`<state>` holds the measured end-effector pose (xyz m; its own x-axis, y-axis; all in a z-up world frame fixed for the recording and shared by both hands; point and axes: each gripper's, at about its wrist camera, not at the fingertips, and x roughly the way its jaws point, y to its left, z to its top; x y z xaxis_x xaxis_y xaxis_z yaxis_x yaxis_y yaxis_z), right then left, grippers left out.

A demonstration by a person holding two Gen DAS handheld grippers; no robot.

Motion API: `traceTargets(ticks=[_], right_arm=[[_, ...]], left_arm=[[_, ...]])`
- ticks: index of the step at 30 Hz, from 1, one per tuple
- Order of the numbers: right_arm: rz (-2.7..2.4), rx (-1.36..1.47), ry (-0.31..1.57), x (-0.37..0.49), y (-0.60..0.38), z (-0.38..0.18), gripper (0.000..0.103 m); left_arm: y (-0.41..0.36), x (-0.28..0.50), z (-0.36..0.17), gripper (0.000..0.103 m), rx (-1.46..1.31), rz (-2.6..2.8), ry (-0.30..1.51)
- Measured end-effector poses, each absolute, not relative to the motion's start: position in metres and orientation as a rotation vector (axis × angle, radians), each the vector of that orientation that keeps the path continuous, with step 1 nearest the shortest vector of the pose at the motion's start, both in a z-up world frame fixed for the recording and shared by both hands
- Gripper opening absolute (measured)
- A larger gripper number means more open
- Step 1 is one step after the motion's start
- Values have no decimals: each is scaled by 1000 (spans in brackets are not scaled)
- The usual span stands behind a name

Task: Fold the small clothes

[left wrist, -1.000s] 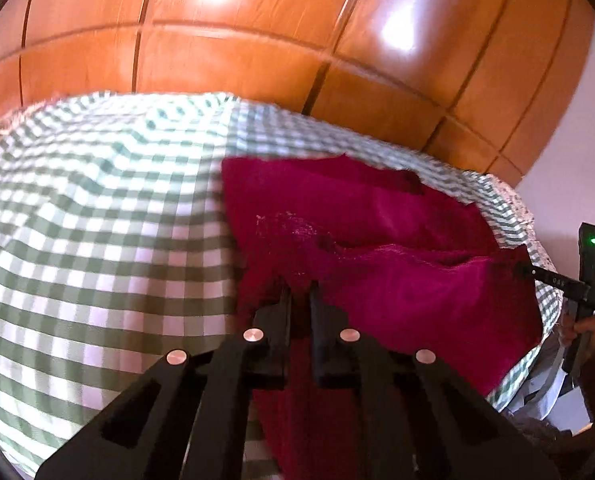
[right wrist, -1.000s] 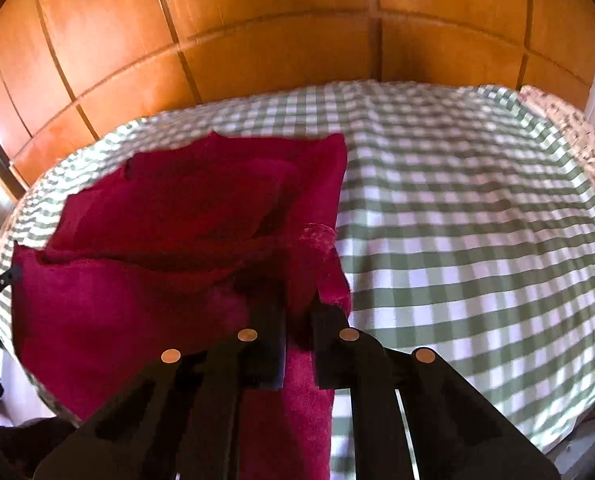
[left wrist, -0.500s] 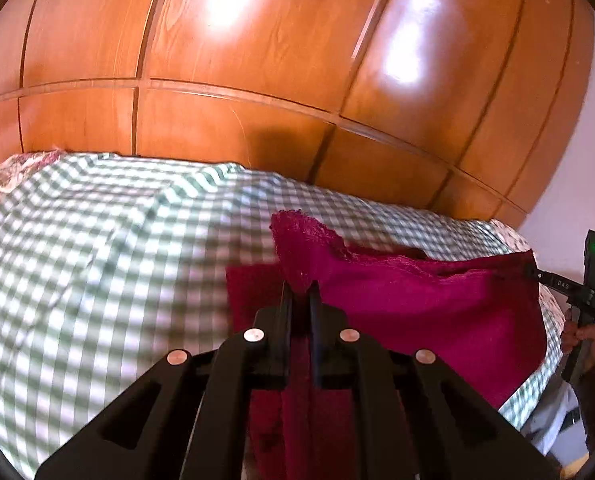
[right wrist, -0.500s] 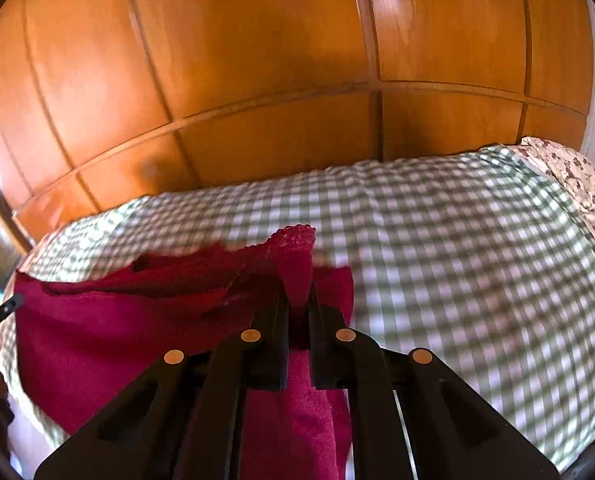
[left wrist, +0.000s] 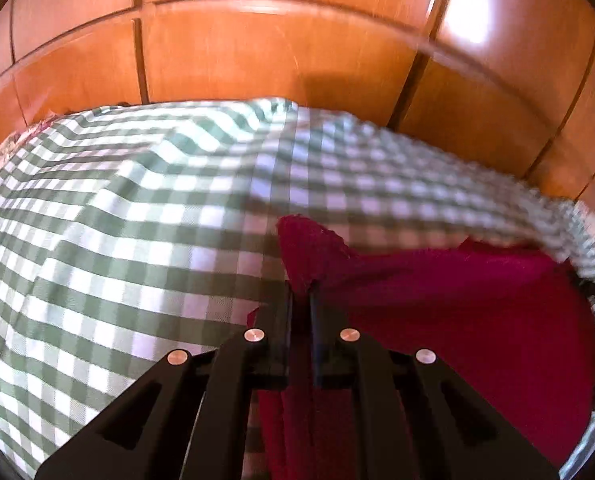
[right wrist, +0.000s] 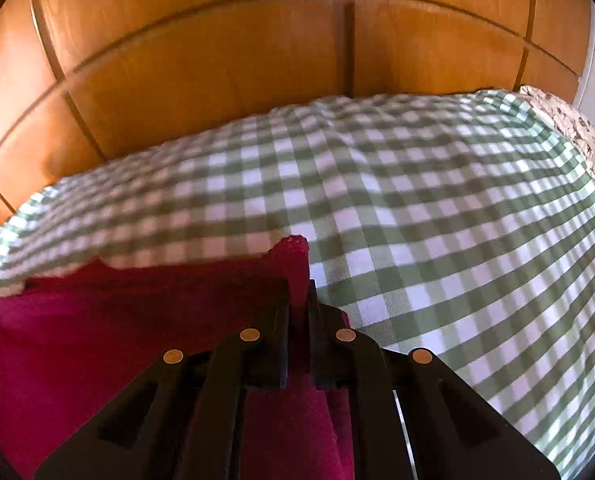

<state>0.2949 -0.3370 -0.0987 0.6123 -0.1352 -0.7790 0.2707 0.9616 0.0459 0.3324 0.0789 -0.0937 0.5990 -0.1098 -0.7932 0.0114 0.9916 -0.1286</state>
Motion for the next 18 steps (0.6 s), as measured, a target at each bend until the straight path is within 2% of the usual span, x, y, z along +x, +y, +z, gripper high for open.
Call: traceTargets(ticks=[1,3,5,6,12,17,18], right_arm=[[-235,169,879,295,-337,-99,6],[-222,168,877,294,-337,-94,13],[-229,157,855,287,-336,-83,42],[-231,148,826,283,-334,-76,44],[3,65,734,253,-274,-37,44],[281,25,863,267,-198,-59,44],[315,-7,899,275,-180,-70,44]], left_arm=[[78,333,-94,10,-105,-61,930],[77,333,-87,19,-83,-37,930],[75,324,-72,20,-61,-3,884],[73,316,-63,20,-52,-1,849],[58,272,-38,19,-67,-59,750],[40,266,-59,19,-61,-82,796],[39,270,-68,24,-67,-74,819]])
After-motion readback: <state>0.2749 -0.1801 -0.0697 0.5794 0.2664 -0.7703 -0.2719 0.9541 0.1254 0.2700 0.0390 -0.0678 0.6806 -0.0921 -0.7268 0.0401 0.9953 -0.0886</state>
